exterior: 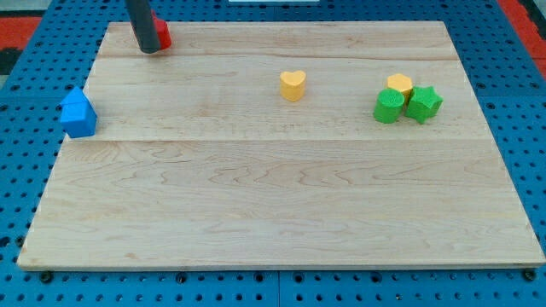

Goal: Move your arm towards blue triangle

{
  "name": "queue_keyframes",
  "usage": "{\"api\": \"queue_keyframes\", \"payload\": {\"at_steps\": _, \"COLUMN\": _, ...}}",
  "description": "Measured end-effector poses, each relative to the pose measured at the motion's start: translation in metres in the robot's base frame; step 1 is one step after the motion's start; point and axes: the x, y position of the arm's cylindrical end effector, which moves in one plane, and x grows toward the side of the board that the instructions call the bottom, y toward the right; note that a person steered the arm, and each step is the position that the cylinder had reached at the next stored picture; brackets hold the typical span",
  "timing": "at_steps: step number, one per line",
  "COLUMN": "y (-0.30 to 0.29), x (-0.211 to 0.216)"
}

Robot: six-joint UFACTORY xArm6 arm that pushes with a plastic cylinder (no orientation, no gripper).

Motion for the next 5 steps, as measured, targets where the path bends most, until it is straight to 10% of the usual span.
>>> {"api": "queue_keyframes", "payload": {"at_steps": 5, "y": 0.035, "x": 0.000}}
